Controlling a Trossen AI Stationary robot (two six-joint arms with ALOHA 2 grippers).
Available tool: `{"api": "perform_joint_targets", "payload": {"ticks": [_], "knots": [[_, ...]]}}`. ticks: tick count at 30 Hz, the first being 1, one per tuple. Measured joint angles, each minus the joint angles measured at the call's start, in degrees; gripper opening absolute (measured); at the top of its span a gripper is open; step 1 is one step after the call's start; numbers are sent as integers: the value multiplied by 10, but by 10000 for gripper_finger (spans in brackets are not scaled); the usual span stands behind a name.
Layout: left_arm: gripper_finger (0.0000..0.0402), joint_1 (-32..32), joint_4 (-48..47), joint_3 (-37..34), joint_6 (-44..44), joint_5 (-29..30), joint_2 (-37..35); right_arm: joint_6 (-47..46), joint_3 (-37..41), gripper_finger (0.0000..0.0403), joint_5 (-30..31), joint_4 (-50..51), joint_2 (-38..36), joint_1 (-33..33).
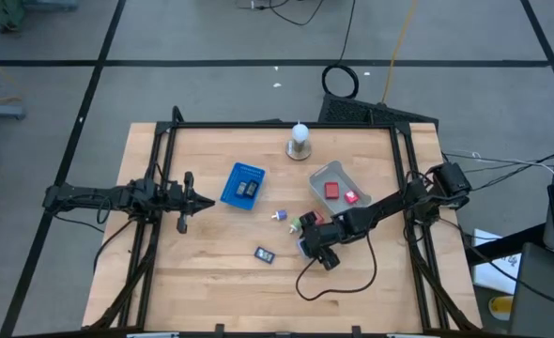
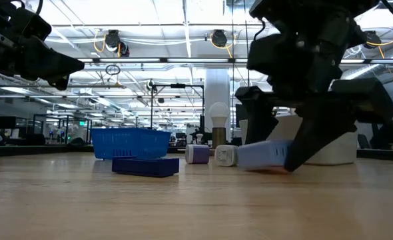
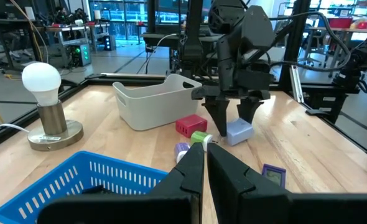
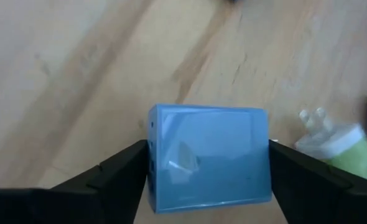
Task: Pick & Place Office items
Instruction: Put the light blue charger into the gray bin
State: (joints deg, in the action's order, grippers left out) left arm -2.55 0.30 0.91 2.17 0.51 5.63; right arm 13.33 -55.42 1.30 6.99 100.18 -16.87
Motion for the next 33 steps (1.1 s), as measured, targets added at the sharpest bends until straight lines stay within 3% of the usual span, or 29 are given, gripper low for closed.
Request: {"api": "perform_joint_targets", "payload": {"ticks": [5,12,17,25,33], "knots": [[21,0,0,0,0,0,0,-17,0,289,-5,-11,-46,-8],[21,0,0,0,1,0,0,-16,0,274,-61,-15,-139,-12],[21,0,0,0,3,0,0,-16,24,288,-59,-26,-232,-8],[21,0,0,0,1,0,0,-37,113,276,-58,-95,-410,11],[21,0,0,0,13,0,0,-60,237,279,33,-136,-602,38]]}}
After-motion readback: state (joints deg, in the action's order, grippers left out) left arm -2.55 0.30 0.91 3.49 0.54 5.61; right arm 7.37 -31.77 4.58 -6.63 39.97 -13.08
